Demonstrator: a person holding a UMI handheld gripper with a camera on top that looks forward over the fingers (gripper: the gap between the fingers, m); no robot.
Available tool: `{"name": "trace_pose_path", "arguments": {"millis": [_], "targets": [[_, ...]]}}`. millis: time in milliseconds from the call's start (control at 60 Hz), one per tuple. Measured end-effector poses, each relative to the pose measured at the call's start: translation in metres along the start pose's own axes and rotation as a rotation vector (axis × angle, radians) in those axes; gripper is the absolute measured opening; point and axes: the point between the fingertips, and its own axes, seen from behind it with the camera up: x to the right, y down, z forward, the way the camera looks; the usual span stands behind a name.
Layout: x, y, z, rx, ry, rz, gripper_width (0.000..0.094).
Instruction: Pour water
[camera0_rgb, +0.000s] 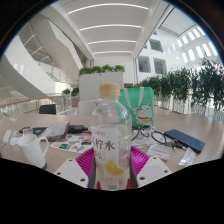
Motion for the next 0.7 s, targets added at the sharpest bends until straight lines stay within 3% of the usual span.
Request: {"name": "trace_pose_path", "arguments": {"millis": [17,50,83,233,300,367,433,700], "targets": [[0.002,0.009,0.0,-0.016,0.001,0.009,0.0499],[0.001,-0.004,-0.003,0.05,0.0,0.025,0.0496],[-0.001,-0.003,-0.004,0.061,-0.01,0.041,0.0496],[-0.001,0.002,-0.002,0.038,-0.03,0.034,0.0525],[0.0,0.01,-0.005,-0.028,-0.036,0.03,0.0574],[0.002,0.028,-0.015,-0.149,-0.038,0.016,0.0716],[0.003,0.023,-0.032,-0.167,-0.041,0.017,0.0856],[0.006,-0.03,-0.126,-0.163,-0.002,0.034,0.084]]}}
